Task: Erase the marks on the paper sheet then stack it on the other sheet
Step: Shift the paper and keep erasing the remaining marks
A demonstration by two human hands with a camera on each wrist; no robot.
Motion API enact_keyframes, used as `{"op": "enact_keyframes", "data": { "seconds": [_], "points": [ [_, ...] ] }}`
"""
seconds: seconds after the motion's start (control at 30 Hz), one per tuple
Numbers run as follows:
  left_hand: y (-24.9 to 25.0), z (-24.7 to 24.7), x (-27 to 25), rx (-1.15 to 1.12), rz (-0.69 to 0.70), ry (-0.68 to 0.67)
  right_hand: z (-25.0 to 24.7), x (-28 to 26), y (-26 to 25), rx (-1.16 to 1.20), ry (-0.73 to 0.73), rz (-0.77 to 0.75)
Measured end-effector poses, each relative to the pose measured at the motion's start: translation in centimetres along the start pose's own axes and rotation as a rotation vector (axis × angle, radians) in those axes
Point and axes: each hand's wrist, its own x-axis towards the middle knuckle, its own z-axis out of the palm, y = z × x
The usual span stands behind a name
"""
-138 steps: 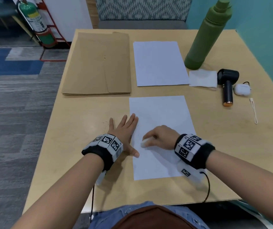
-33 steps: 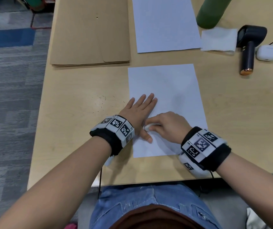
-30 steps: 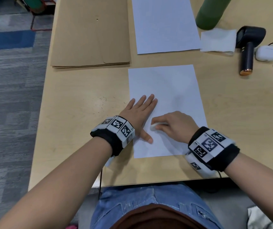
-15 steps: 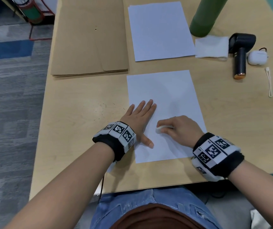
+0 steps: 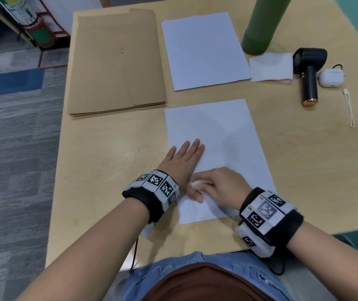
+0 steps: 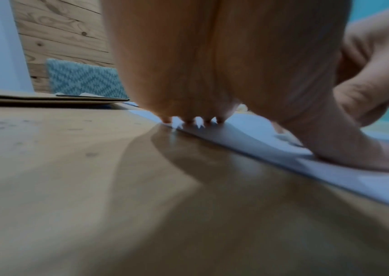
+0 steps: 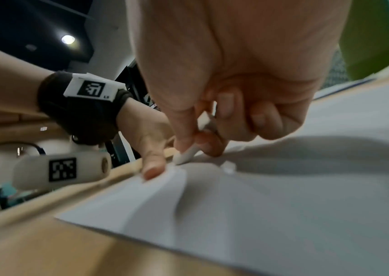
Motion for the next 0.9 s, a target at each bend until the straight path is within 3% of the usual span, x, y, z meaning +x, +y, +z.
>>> {"op": "enact_keyframes", "data": {
  "seconds": [0.13,0.3,0.37,0.43,0.57,0.77,0.9],
  "points": [
    [-1.3,-0.5,-0.2,-0.073,0.059,0.014,-1.2,-0.3,1.8,0.166,0.013,0.134],
    [-1.9,-0.7,0.1,-0.049,0.077,0.002,-2.3,0.7,2.9,0.408,0.33,0.303],
    [-1.9,-0.7,0.2,-0.034,0.077,-0.01,-2.0,1.3,2.3,0.439,0.394,0.343],
    [-2.0,-0.7,0.2,-0.028,0.074,-0.02,-0.9,1.4,1.2,0.411,0.375,0.314],
    [-1.9,-0.7,0.1,-0.017,0.074,-0.02,1.0,0.3,-0.9,0.306,0.202,0.254],
    [-1.8,-0.8,0.0,-0.018,0.078,-0.014,0.0,1.2,-0.5,0.373,0.419,0.454],
    [-1.7,-0.9,-0.2,-0.002,0.074,-0.023,2.1,0.5,-2.0,0.307,0.302,0.386]
  ]
}}
